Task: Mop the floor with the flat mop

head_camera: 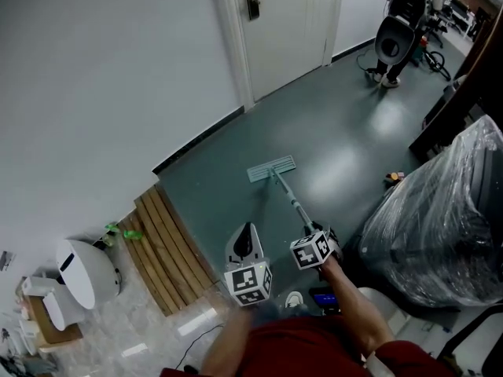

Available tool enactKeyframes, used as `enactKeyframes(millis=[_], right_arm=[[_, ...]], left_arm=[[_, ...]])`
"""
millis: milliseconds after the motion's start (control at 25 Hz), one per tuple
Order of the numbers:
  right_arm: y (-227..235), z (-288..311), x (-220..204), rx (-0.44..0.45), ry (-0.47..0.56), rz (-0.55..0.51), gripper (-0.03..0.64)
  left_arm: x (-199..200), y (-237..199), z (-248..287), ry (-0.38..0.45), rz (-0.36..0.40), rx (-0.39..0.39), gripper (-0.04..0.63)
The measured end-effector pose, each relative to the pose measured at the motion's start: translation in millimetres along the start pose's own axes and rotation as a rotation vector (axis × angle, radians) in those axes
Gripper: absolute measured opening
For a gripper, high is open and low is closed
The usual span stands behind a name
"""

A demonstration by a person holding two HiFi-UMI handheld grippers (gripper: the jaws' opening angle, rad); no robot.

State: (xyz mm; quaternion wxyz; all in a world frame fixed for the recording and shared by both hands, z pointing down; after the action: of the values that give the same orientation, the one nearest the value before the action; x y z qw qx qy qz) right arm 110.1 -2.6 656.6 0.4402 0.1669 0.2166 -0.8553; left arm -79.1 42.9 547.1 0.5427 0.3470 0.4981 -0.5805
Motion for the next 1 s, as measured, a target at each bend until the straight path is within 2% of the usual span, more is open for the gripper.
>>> enactKeyframes(millis=[720, 1000], right_arm=[[-30.0, 53.4, 140.1, -0.069, -0.039, 0.060, 0.117], [-21.8, 76.5, 166.8, -0.078, -0.034, 0.077, 0.117]], left_arm=[[64.8, -129.4, 89.9, 0.027, -0.013, -0.057, 0.014], [72.4, -142.0, 118.1, 0.020, -0.015, -0.053, 0.014]])
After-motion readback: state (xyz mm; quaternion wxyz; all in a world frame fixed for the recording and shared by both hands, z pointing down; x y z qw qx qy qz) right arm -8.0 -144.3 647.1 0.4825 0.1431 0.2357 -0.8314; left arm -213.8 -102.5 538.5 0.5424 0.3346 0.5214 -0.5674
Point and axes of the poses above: the fingertips, and each gripper's own axes: z forward along the fingers, y to its right, x out of its top, the point moved 8 cm from there along -z, backward along the fingers, and after that the axes turned 3 degrees about -z, right-handed, at the moved point
